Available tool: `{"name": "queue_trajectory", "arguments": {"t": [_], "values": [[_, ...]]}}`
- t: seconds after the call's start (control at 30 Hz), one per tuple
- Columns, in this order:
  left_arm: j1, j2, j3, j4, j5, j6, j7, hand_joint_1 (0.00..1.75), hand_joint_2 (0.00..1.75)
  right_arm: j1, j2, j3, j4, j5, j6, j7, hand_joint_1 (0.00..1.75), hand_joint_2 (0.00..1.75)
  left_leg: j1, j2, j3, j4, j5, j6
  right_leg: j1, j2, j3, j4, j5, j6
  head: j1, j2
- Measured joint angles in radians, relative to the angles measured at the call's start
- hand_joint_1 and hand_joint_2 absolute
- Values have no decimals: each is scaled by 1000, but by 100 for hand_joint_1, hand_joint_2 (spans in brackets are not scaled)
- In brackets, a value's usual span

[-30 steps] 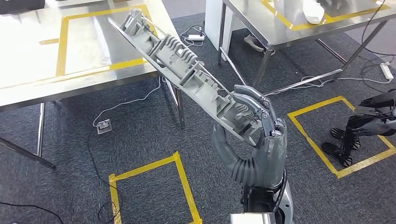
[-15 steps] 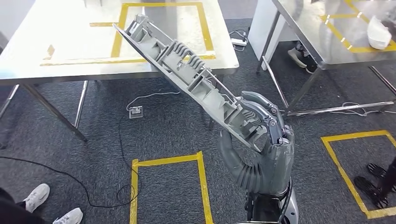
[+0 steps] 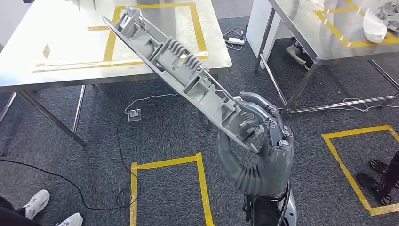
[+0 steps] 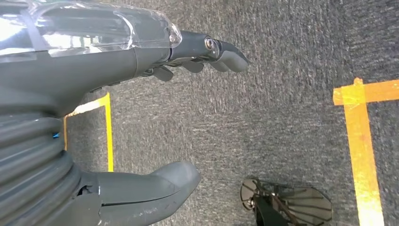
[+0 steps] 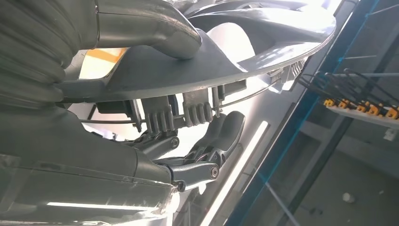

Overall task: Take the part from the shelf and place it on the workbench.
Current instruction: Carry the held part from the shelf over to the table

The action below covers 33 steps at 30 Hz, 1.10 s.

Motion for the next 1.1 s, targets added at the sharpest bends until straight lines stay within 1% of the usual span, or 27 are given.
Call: {"name": "queue_trajectory", "arguments": {"t": [0.07, 0.17, 0.33, 1.1], "values": [[0, 0, 0, 0, 0, -1, 6, 0, 175, 5, 0, -1, 0, 1, 0, 0, 175, 175, 0, 2, 0, 0, -1, -1, 0, 2, 0, 0, -1, -1, -5, 0], [0, 0, -1, 0, 0, -1, 13, 0, 175, 10, 0, -2, 0, 2, 0, 0, 175, 175, 0, 2, 0, -1, -2, -3, 0, 2, 0, 0, -2, -3, -6, 0], [0, 0, -7, 0, 0, -2, 18, 0, 175, 19, 0, -3, 0, 5, 0, 0, 175, 175, 0, 2, 0, -1, -4, -4, -1, 3, 0, -1, -3, -2, -6, 0], [0, 0, -18, 0, 0, -4, 32, 0, 175, 62, 0, -6, -13, 4, 0, -15, 175, 175, -1, 1, -1, -1, -5, -2, -2, 3, 1, -4, -3, -2, -5, 0]]}}
